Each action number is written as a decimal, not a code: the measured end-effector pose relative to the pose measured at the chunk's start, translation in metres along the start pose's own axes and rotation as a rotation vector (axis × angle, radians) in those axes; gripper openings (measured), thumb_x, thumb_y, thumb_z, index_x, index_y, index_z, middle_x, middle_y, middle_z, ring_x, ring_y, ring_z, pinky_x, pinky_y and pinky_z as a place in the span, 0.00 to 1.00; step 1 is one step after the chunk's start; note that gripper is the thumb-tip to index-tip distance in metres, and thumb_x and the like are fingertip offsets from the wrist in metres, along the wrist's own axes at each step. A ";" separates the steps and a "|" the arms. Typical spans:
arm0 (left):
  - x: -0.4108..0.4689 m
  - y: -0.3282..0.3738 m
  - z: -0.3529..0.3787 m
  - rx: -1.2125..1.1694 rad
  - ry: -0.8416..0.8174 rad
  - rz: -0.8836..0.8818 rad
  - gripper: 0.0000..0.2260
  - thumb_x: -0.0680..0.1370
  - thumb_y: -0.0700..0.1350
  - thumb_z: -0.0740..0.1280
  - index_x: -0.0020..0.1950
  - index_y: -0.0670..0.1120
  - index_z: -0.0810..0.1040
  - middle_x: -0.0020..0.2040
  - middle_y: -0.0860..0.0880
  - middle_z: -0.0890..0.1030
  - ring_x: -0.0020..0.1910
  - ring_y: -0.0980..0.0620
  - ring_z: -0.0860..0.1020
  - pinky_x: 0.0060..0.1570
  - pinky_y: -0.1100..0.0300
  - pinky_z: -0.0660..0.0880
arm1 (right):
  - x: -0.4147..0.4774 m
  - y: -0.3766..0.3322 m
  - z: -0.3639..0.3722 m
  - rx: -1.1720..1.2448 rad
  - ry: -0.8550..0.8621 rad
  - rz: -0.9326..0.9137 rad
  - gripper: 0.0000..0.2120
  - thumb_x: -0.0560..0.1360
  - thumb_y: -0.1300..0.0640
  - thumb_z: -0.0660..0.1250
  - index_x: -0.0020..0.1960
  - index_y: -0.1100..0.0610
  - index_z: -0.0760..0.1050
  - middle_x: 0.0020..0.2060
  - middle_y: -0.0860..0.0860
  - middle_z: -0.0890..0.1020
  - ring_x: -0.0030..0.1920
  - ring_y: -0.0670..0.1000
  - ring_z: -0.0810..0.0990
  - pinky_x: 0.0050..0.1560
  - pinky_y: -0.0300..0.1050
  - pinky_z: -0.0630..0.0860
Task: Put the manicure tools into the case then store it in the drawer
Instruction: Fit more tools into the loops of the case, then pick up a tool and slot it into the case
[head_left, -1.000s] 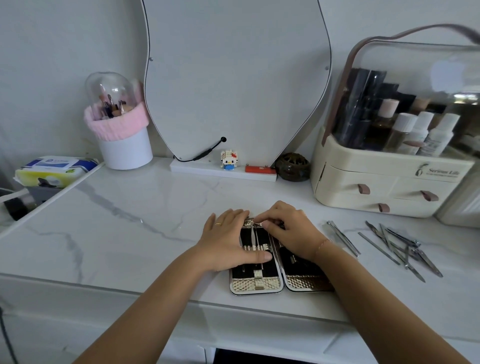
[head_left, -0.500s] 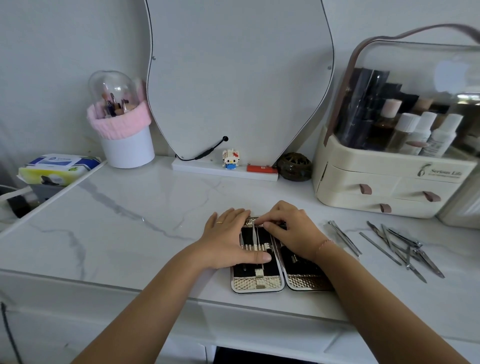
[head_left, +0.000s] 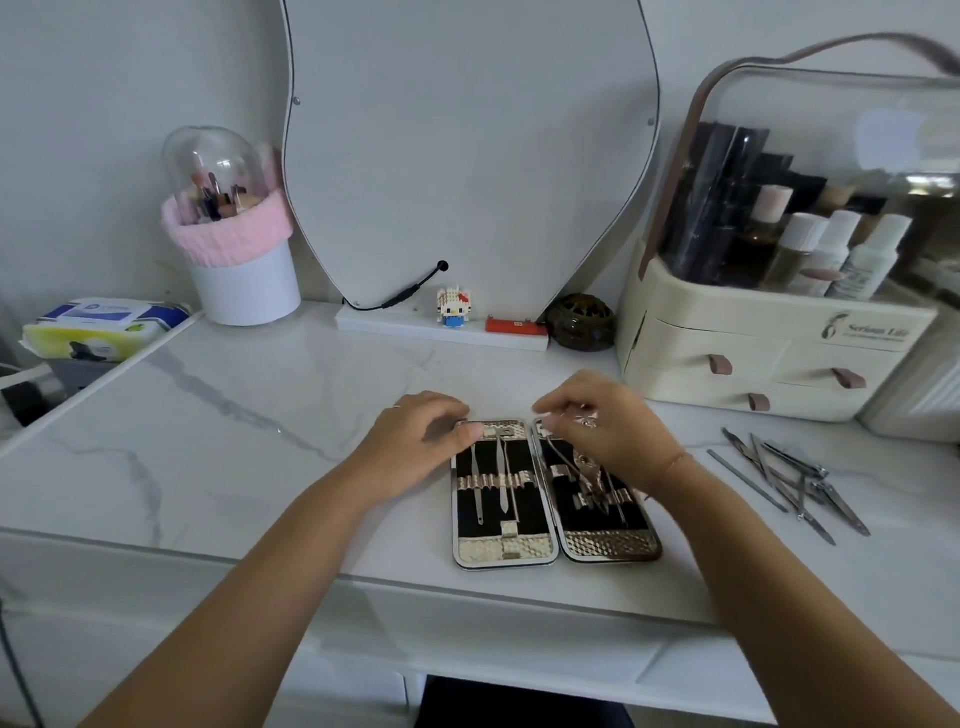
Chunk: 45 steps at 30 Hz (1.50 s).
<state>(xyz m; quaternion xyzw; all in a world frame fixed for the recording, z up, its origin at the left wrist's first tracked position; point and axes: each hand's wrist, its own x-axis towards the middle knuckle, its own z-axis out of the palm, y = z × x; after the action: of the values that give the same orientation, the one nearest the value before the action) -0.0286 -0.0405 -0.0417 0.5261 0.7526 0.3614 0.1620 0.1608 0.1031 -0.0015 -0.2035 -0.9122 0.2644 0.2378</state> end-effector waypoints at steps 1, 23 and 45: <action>-0.001 0.000 0.001 -0.010 0.000 0.014 0.25 0.70 0.67 0.59 0.59 0.54 0.78 0.59 0.58 0.77 0.61 0.59 0.71 0.65 0.56 0.67 | -0.004 0.003 -0.011 -0.012 0.045 0.017 0.05 0.72 0.59 0.70 0.47 0.53 0.82 0.41 0.47 0.80 0.42 0.43 0.77 0.44 0.28 0.71; 0.001 -0.001 0.001 -0.148 0.043 0.020 0.15 0.72 0.64 0.59 0.48 0.57 0.79 0.54 0.61 0.78 0.58 0.62 0.74 0.57 0.65 0.67 | -0.063 0.073 -0.093 -0.381 -0.025 0.667 0.08 0.68 0.55 0.74 0.42 0.57 0.77 0.37 0.53 0.79 0.35 0.51 0.76 0.39 0.42 0.71; 0.002 -0.001 0.002 -0.163 0.047 0.012 0.18 0.72 0.62 0.59 0.52 0.54 0.80 0.54 0.61 0.79 0.56 0.66 0.73 0.53 0.70 0.65 | -0.100 0.076 -0.077 -0.496 0.077 0.546 0.13 0.78 0.50 0.57 0.59 0.43 0.77 0.44 0.48 0.71 0.54 0.52 0.72 0.59 0.51 0.63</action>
<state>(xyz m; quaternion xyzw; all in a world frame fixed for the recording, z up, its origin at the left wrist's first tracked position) -0.0291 -0.0381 -0.0432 0.5071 0.7211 0.4347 0.1842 0.3016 0.1427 -0.0205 -0.5006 -0.8511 0.0813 0.1359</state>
